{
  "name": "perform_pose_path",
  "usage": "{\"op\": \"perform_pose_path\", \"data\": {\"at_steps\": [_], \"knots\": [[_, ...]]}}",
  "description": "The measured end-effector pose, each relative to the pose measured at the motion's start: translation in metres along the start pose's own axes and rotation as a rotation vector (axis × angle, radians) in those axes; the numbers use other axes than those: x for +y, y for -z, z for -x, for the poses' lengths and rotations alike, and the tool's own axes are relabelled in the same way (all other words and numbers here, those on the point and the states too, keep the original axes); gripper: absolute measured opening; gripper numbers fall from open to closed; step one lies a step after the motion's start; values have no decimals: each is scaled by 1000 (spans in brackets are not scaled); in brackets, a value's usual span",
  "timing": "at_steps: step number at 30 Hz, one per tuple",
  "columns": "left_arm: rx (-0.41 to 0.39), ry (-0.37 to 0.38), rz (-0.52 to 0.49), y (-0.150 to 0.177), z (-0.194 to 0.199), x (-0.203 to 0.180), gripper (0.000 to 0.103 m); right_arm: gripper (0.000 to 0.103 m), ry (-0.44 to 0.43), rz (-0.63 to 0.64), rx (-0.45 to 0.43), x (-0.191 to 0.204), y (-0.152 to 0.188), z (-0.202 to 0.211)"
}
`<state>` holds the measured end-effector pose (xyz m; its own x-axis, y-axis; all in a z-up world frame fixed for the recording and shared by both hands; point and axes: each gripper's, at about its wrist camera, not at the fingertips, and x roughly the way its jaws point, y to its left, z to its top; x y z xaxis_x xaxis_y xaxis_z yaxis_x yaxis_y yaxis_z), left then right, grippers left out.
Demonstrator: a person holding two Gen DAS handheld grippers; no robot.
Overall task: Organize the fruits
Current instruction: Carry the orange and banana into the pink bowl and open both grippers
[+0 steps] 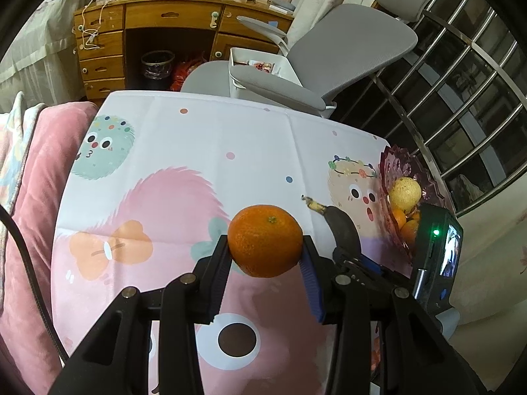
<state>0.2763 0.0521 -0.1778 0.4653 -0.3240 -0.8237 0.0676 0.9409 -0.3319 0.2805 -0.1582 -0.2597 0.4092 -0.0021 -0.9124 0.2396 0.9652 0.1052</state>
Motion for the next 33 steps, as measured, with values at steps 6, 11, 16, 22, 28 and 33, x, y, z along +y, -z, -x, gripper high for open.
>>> {"op": "perform_pose_path", "data": {"at_steps": [6,11,16,22,28,33], "knots": [[-36,-48,30,0,7,0,40,29,-37,13,-14,-5,-4,10],[-73,-82,52,0,14,-8,40,29,-123,25,-29,-11,-11,29],[-113,-95,64,0,20,-27,40,29,-211,44,-57,-23,-20,59],[-147,-70,50,4,19,-69,40,29,-266,50,-100,-49,-32,94],[-159,-24,23,9,9,-119,40,29,-269,28,-154,-92,-43,117],[-155,10,-4,12,-6,-161,40,29,-242,25,-196,-132,-56,127]]}}
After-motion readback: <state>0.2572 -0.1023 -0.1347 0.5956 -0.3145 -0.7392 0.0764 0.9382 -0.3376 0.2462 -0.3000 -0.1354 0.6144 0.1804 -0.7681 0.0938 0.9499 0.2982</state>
